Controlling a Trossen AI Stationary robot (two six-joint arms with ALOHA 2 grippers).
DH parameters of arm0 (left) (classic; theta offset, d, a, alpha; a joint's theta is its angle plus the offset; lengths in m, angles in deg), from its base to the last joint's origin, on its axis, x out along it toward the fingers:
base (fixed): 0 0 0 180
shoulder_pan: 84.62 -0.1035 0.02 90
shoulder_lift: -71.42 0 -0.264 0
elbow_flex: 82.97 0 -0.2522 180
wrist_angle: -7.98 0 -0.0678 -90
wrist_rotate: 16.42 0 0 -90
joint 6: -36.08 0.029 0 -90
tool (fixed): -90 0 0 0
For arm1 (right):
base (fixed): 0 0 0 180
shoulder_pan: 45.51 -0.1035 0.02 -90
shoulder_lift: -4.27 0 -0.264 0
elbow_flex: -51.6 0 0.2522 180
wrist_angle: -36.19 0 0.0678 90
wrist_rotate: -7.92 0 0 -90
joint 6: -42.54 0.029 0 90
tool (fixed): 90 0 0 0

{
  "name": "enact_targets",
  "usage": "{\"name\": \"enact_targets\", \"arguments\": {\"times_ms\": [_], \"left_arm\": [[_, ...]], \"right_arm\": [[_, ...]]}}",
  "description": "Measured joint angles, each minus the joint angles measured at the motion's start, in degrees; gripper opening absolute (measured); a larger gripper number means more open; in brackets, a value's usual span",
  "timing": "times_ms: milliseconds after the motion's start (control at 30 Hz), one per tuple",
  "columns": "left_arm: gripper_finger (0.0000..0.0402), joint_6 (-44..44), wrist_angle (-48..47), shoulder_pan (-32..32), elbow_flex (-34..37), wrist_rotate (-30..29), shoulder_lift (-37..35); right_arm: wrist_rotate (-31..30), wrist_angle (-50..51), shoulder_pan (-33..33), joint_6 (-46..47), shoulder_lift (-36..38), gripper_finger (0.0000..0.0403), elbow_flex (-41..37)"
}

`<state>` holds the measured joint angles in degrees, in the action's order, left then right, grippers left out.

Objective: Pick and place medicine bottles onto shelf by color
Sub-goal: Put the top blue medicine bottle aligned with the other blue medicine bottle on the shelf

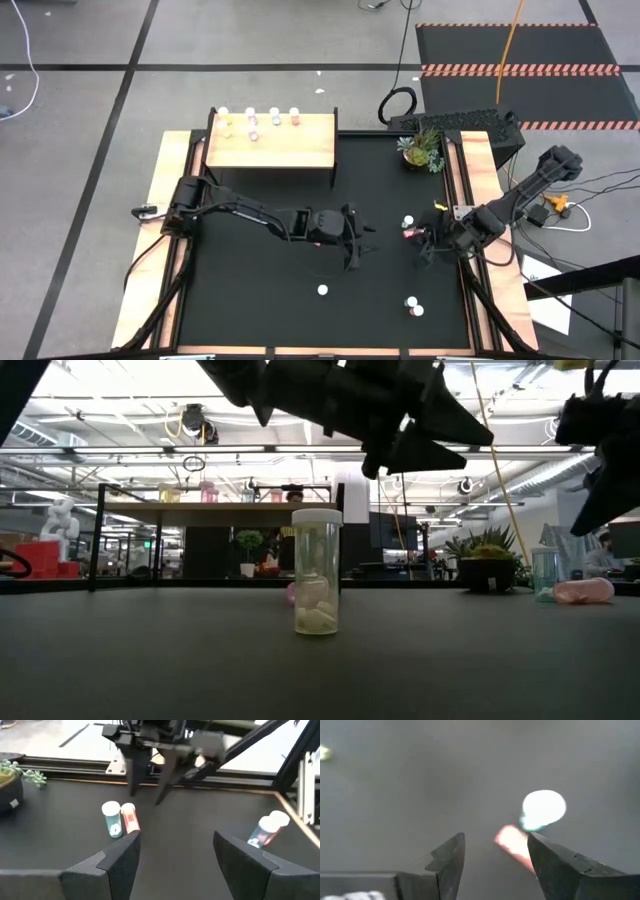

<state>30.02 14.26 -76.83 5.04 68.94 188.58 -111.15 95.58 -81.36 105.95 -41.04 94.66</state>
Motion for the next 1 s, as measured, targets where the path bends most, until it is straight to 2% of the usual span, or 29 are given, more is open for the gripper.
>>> {"name": "enact_targets", "arguments": {"times_ms": [300, 433, 500, 567, 667, 800, 1000], "left_arm": [[0.0250, -0.7, -0.6, 0.4, 0.0, -1.9, -1.4], [0.0250, -0.3, -0.6, 0.5, 0.0, -2.0, -1.5], [0.0250, -0.1, -2.6, 0.6, 0.0, -4.4, -2.1], [0.0250, -0.5, -6.0, 0.5, -0.1, -9.2, -3.3], [0.0250, -1.6, -13.8, 0.0, -0.1, -13.7, -5.5], [0.0250, -2.2, -20.9, -0.9, 0.0, -14.0, -8.2], [0.0250, -0.4, -22.5, -1.9, -0.1, -14.0, -10.5]], "right_arm": [[-1.4, 1.4, 7.2, -12.7, -0.3, 0.0246, -0.3], [0.4, -1.1, 11.6, -15.8, -0.5, 0.0250, -2.2], [2.6, -4.6, 13.5, -18.3, -0.6, 0.0248, -3.5], [5.2, -7.3, 15.2, -20.8, -0.6, 0.0243, -4.6], [5.7, -9.2, 17.5, -22.3, -0.6, 0.0233, -5.3], [5.1, -9.5, 21.1, -24.7, -0.6, 0.0217, -5.4], [8.6, -11.4, 25.6, -31.7, -0.6, 0.0191, -5.4]]}}
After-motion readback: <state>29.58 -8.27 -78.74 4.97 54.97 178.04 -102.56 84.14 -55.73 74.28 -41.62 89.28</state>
